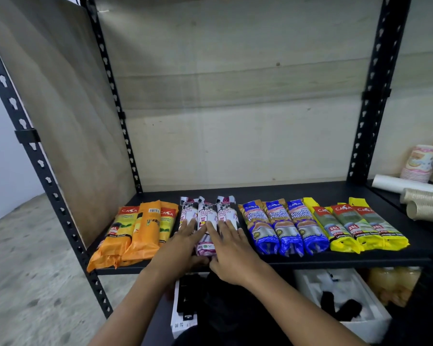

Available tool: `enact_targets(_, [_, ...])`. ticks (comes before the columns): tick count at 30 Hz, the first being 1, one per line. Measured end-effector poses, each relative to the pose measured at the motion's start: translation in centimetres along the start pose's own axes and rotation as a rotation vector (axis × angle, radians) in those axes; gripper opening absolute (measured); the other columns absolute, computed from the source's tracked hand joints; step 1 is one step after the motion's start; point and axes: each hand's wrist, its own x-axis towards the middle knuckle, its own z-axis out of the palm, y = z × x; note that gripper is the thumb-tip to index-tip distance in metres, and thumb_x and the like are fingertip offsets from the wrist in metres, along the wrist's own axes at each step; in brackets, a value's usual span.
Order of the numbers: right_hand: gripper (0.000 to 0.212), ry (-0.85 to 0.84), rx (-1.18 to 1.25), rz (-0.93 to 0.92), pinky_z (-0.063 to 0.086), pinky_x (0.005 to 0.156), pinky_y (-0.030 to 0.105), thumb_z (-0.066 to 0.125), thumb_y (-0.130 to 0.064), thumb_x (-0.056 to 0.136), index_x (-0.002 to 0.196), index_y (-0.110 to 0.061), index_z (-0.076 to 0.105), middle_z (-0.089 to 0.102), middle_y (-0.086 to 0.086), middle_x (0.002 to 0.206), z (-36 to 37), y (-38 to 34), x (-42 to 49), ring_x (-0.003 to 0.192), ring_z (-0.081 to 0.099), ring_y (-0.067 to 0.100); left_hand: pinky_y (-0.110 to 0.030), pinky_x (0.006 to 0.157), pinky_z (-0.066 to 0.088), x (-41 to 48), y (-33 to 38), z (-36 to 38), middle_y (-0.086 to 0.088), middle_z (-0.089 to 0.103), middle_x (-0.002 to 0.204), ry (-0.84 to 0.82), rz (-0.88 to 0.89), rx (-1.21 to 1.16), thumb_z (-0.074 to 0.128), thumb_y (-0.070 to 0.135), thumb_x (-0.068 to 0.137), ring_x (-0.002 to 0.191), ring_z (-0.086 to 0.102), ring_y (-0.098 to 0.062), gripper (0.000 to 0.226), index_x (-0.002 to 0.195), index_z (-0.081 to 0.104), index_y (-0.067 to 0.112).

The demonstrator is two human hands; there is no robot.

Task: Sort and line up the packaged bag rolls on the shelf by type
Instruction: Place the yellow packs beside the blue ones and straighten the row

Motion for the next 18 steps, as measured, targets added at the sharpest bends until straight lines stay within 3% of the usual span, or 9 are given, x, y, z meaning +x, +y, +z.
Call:
enact_targets(5, [0.076, 0.038, 0.005, 0.001, 0.002, 0.122, 0.051, 0.044, -0.029, 0.102, 0.156, -0.025, -0.009, -0.009, 0.015, 0.164, 0.4, 0.2, -0.1, 0.15, -0.015, 0.031, -0.044, 0.113, 0.037, -0.3, 0.2, 0.2, 0.0, 0.014, 0.164, 0.08, 0.005, -0.004, 0.07, 0.04, 0.087, 0.151, 0.011, -0.023, 0.088, 0.156, 0.016, 0.035])
enact_targets(13, [0.072, 0.099, -0.134, -0.015, -0.007, 0.119, 0.05, 0.043, -0.029, 0.104, 0.156, -0.01, -0.003, 0.0, 0.02, 0.164, 1.1, 0.7, -0.7, 0.151, -0.009, 0.035, -0.042, 0.114, 0.036, -0.4, 0.4, 0.9, 0.002, 0.012, 0.164, 0.118, 0.06, -0.058, 0.071, 0.036, 0.088, 0.151, 0.006, -0.02, 0.085, 0.155, 0.019, 0.034])
enact_targets(18, [0.074, 0.118, -0.086, -0.031, 0.002, 0.122, 0.048, 0.047, -0.033, 0.101, 0.157, -0.011, 0.004, 0.005, 0.018, 0.164, 1.1, 1.2, -0.8, 0.151, -0.005, 0.034, -0.041, 0.109, 0.043, -0.5, 0.7, 1.1, -0.001, 0.015, 0.164, 0.159, 0.061, -0.069, 0.072, 0.036, 0.086, 0.15, 0.017, -0.022, 0.084, 0.154, 0.023, 0.036])
